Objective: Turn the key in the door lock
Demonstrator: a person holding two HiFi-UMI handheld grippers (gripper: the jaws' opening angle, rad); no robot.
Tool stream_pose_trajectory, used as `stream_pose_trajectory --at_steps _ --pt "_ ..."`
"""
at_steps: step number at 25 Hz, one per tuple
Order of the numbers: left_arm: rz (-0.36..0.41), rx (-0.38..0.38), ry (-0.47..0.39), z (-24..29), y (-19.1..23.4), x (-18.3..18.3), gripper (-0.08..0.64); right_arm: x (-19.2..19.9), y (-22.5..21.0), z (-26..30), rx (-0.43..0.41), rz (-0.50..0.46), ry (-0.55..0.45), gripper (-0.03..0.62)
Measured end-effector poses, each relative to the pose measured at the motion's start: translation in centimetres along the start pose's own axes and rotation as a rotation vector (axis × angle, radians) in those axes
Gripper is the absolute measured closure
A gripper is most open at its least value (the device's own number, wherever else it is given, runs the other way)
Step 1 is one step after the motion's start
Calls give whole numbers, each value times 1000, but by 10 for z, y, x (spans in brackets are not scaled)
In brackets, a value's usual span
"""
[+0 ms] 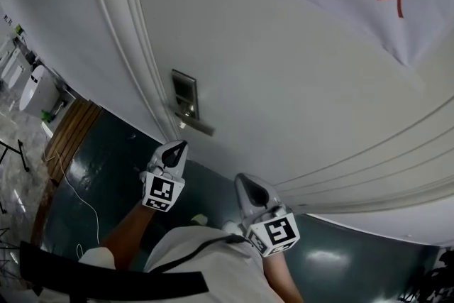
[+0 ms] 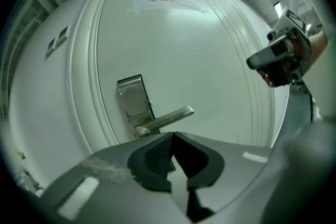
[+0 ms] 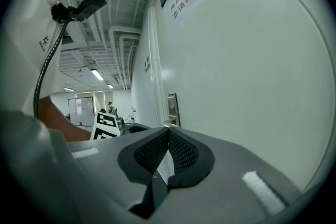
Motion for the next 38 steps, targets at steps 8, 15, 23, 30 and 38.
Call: stream_pose_trajectory --at_steps 8,15,23,30,38 --pt "355 -102 63 19 21 17 527 2 1 20 -100 -22 25 583" --pt "477 -83 113 30 26 30 492 -1 -2 32 -121 -37 31 583" --pt "673 -57 188 43 25 55 372 2 -5 38 -113 -43 45 583" --pt "814 -110 197 56 28 57 314 4 -6 39 -86 -37 52 583" --pt "900 -118 201 76 21 59 366 5 -6 42 -61 -37 58 583"
Point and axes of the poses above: the fingertips, and each gripper's own axes: z forward along the fingers, y to its left, x out of its underside, the point moved 10 cm from there along -z, backward along the fingers, and after that the axes turned 2 degrees about -z, right-handed, at the moved point
